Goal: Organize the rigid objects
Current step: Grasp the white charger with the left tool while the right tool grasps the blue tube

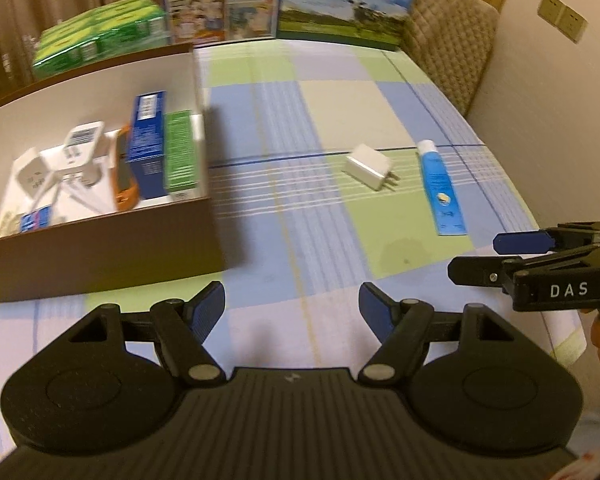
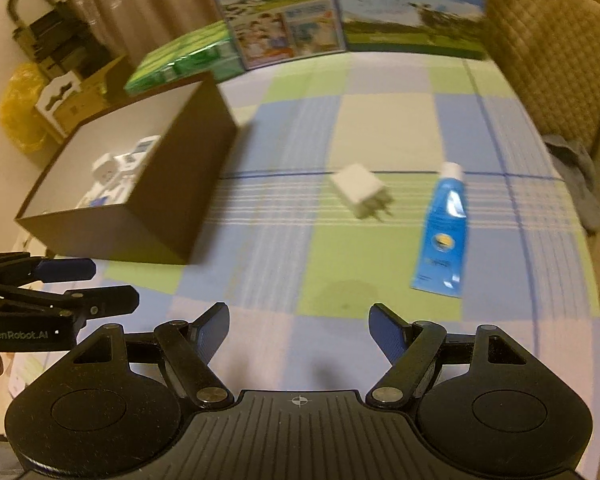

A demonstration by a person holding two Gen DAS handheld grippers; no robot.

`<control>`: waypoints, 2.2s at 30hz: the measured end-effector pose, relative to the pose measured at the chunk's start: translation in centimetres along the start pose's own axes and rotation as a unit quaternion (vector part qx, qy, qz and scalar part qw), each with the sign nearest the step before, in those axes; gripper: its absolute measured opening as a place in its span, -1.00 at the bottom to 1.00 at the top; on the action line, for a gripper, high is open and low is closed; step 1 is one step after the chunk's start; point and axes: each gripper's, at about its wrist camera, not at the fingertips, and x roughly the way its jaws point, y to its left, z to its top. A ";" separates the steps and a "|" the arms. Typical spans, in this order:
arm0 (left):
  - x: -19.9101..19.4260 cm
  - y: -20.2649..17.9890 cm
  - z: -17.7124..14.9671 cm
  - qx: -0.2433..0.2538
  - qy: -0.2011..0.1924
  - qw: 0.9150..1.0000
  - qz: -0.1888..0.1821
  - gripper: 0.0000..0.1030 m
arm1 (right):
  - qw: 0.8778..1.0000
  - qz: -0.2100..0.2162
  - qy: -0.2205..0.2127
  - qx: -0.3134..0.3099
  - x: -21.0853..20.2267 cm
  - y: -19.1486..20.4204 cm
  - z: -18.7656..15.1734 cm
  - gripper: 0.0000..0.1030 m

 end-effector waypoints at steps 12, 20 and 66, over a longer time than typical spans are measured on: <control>4.3 -4.9 3.2 0.031 0.001 0.999 -0.027 0.37 | 0.997 -0.054 -0.005 0.051 -0.2 -6.1 0.0 0.44; 7.9 -6.8 5.3 0.049 0.004 0.999 -0.021 0.37 | 0.995 -0.072 -0.019 0.070 1.0 -8.7 0.6 0.43; 19.3 -5.0 10.7 0.050 0.011 0.998 0.039 0.16 | 0.991 -0.125 -0.053 0.016 11.7 -11.0 6.4 -0.03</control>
